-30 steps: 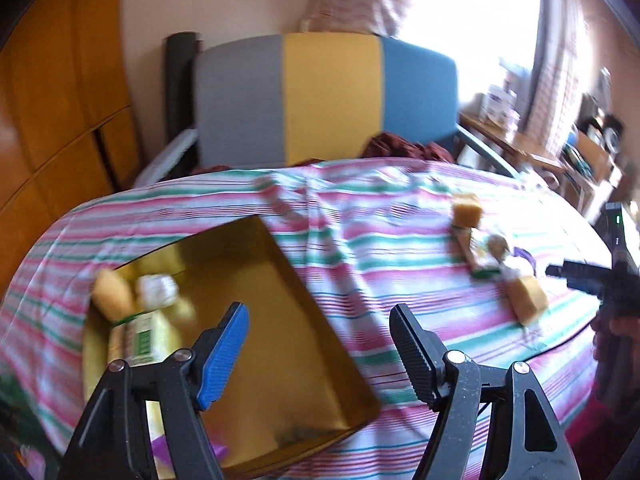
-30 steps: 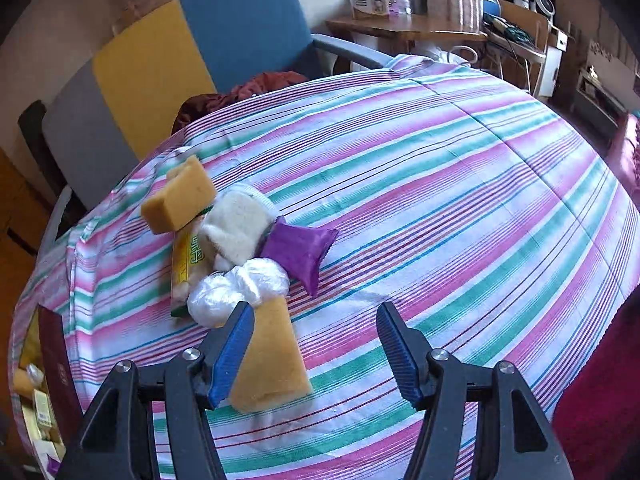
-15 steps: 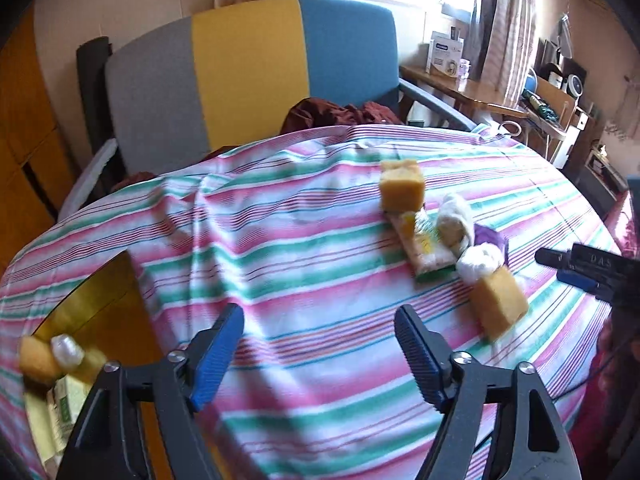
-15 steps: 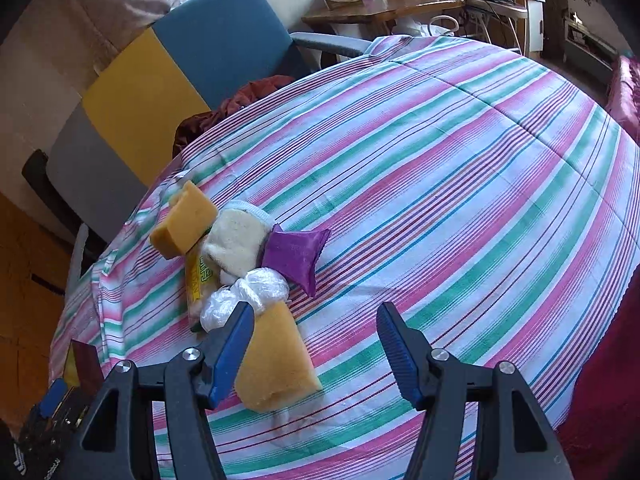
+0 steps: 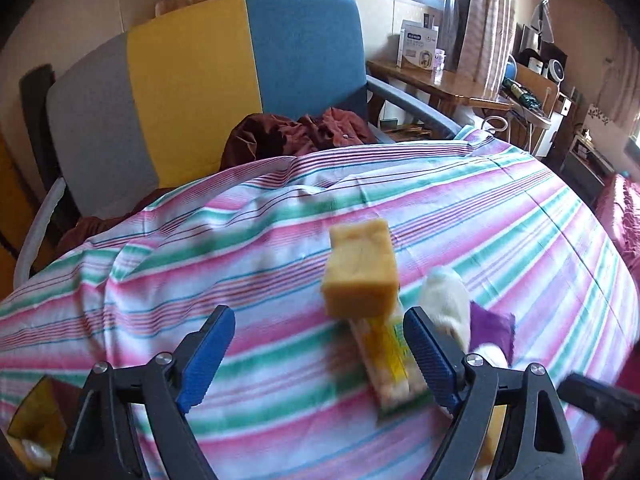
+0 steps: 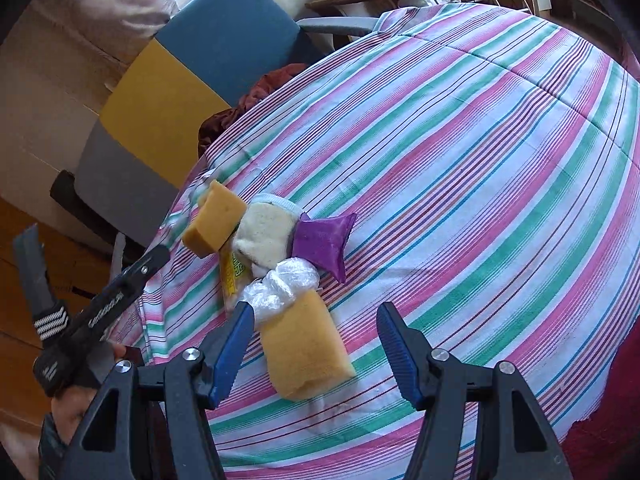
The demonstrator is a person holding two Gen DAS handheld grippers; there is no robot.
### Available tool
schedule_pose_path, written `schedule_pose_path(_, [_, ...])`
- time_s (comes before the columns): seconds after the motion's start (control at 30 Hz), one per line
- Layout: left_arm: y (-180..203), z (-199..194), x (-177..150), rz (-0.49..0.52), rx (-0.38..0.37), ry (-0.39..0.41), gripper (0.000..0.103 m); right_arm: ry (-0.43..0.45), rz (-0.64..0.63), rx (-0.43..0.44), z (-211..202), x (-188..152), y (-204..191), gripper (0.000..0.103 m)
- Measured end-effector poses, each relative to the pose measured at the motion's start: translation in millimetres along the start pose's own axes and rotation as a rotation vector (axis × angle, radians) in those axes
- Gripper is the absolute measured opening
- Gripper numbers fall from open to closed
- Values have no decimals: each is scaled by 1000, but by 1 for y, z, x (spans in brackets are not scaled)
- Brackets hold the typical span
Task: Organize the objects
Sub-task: 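Grasp a yellow sponge with the left gripper, then grasp the other yellow sponge with the right gripper while the left holds its sponge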
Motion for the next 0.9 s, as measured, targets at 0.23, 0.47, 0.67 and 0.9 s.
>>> schedule_pose_path(0.23, [29,51,29,37,-26,-38,88,-58,10,8,10,-7,3,65])
schedule_pose_path(0.47, [41,76,21,48,-69,-88,49,-82,16,-8,15,-9,7,65])
schedule_pose_path(0.67, [0,27,2,-52,-55,-19,49,-69,12,-28,14,-7,10,65])
schedule_pose_path(0.9, [-25,-14,-91,-71,38,-70,49,-61,10,-50,14,-5,13,65])
Point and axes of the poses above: each gripper's, at about its wrist camera, not at the fingertips, and z roughly the way its jaws point, y to its right, x to its top, the point moved 6 cm from there along z, roughly the way its jaws point, and after that the axes turned 10 degrees about x, right-handed, at the moved point
